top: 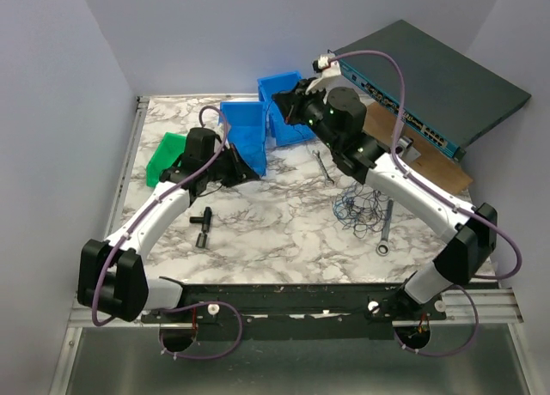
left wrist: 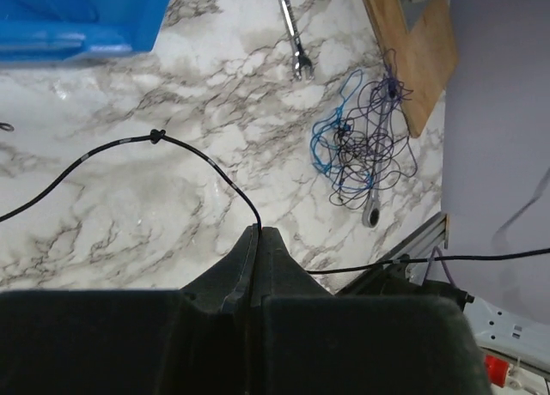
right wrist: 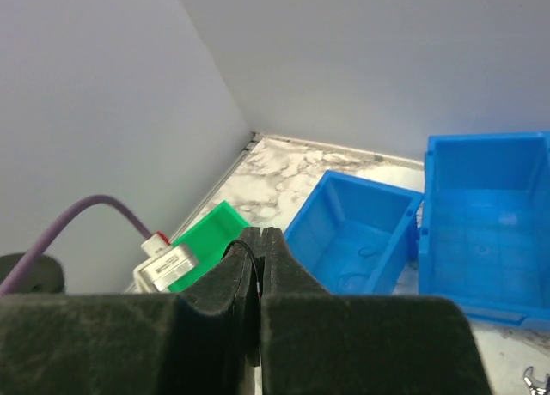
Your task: Untangle the cables
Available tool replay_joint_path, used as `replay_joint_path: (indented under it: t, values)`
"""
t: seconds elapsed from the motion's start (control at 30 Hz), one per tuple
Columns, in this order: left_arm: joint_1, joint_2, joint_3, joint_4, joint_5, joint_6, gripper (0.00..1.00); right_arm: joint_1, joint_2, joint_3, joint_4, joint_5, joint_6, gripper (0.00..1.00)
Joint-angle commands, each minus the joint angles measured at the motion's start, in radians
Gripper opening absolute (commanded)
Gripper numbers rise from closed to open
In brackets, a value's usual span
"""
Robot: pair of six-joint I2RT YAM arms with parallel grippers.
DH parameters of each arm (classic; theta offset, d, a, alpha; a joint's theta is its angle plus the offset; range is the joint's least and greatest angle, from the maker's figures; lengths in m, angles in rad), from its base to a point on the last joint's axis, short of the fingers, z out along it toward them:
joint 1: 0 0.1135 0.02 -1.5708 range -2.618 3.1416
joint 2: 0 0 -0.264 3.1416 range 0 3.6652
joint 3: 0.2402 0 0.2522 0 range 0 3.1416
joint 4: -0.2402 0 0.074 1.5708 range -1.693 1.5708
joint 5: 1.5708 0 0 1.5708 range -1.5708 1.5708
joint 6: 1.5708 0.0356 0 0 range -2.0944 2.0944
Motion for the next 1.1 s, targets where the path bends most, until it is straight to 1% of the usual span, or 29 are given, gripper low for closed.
replay_joint_path:
  t: [0.0, 0.13, 0.23, 0.33, 0.43, 0.53, 0.73, 0.83, 0.93, 1.07]
  values:
    - [-0.009, 0.039, 0.098, 0.097, -0.01, -0.016, 0.0, -0.052, 0.09, 0.168, -0.145, 0.043, 0.063, 0.01]
    - [-0.015, 0.039, 0.185, 0.082, -0.015, -0.004, 0.0, -0.085, 0.135, 0.256, -0.219, 0.025, 0.081, 0.01]
    - [-0.035, 0.078, 0.325, -0.004, -0.01, 0.065, 0.0, -0.103, 0.161, 0.3, -0.254, 0.016, 0.076, 0.01]
    - [-0.059, 0.159, 0.502, -0.124, 0.012, 0.165, 0.0, -0.123, 0.203, 0.356, -0.306, -0.019, 0.051, 0.01]
    - [-0.077, 0.291, 0.699, -0.275, 0.044, 0.244, 0.0, -0.153, 0.273, 0.461, -0.396, -0.037, 0.032, 0.01]
    - [-0.08, 0.42, 0.895, -0.355, 0.1, 0.281, 0.0, -0.175, 0.319, 0.527, -0.428, -0.031, 0.031, 0.01]
    - [-0.077, 0.658, 1.171, -0.337, 0.18, 0.302, 0.0, -0.207, 0.369, 0.572, -0.394, 0.051, 0.03, 0.01]
    - [-0.072, 0.774, 1.317, -0.315, 0.245, 0.29, 0.0, -0.225, 0.409, 0.6, -0.371, 0.057, 0.032, 0.01]
    - [-0.057, 0.851, 1.374, -0.25, 0.297, 0.241, 0.0, -0.239, 0.456, 0.636, -0.36, 0.06, 0.028, 0.01]
    - [-0.018, 0.917, 1.377, -0.068, 0.365, 0.12, 0.0, -0.257, 0.506, 0.664, -0.325, 0.054, 0.024, 0.01]
